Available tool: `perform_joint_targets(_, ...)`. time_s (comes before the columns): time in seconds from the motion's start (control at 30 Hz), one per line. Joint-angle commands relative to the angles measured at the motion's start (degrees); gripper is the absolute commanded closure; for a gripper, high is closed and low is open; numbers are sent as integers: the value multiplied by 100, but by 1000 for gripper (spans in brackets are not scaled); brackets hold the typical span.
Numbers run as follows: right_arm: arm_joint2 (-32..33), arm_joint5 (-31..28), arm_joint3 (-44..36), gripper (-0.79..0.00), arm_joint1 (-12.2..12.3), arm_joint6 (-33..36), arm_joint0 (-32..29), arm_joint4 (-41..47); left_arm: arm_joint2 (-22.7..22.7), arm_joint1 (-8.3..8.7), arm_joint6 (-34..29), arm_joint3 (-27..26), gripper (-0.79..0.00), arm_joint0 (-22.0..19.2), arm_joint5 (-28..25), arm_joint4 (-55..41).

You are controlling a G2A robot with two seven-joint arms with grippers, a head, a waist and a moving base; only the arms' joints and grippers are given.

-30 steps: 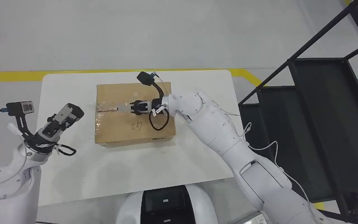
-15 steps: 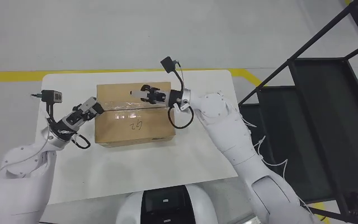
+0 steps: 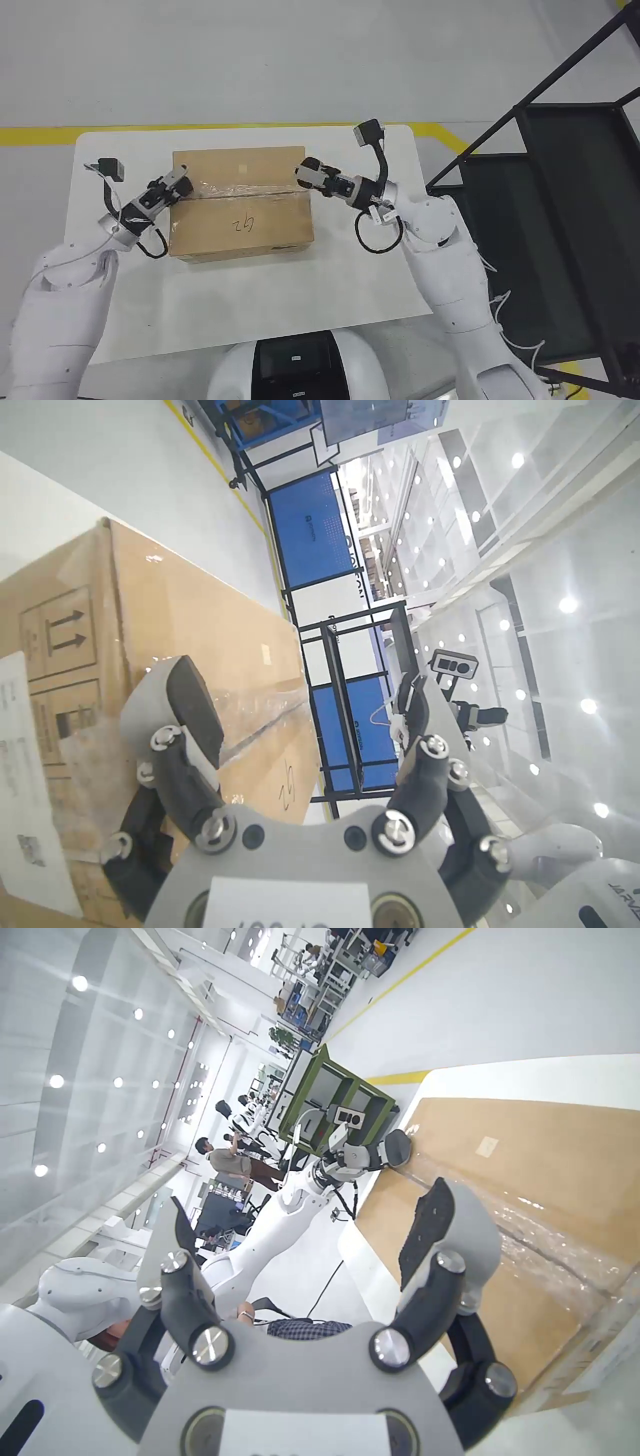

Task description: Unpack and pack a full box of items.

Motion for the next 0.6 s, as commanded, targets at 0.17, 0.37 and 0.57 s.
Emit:
perform_joint_targets(0.17,40,-138,3,-785,62,-94,-32,96,-493,87,16,-453,-785,488,-192,-83)
perform_joint_targets(0.37,130,61,-53,-785,156,-105,-19,-662,-936,134,386,-697,-785,920,-269,-24)
perform_joint_targets(0.57,217,115,-228,-785,217,-459,-303,-931,-1363,158,684,-792,-785,1256,-277,-335)
